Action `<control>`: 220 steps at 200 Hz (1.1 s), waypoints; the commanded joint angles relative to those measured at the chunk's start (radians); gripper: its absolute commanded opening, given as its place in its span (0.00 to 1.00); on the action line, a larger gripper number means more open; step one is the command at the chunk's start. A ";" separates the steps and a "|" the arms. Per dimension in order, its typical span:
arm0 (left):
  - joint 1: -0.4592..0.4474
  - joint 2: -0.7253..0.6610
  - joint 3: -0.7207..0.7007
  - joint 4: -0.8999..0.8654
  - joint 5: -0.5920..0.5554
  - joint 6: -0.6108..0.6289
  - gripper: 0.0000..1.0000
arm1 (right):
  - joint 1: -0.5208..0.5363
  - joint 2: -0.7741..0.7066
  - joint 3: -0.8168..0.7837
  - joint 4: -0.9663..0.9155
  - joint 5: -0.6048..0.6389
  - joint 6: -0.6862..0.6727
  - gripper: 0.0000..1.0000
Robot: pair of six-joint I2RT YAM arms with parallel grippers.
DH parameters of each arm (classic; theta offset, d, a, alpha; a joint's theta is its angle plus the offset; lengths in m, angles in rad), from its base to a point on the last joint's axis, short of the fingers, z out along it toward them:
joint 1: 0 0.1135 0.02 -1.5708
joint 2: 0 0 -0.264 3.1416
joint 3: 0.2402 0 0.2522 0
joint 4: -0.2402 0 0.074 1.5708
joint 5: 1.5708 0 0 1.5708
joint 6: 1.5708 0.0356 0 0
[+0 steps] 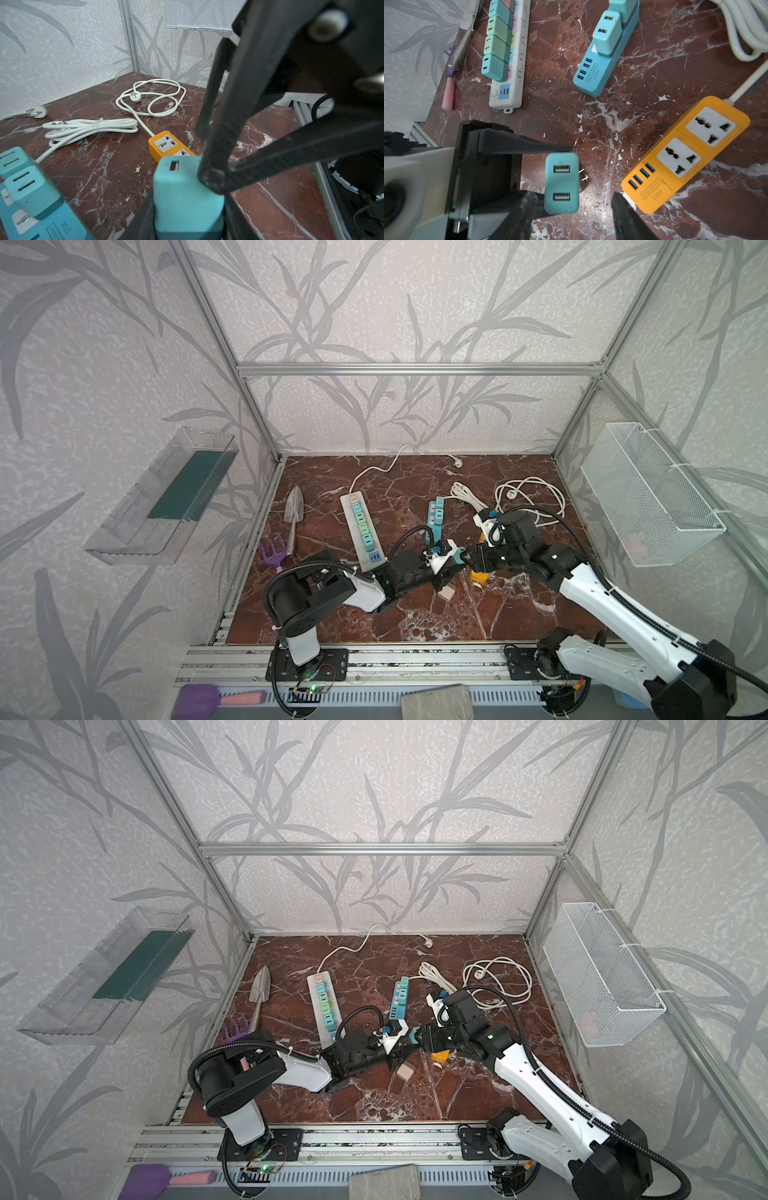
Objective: Insert plugs into power strip
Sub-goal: Pass the plug.
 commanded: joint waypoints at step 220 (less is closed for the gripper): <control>-0.008 -0.023 -0.010 0.048 -0.065 0.089 0.35 | 0.018 0.085 0.015 0.074 -0.030 0.027 0.00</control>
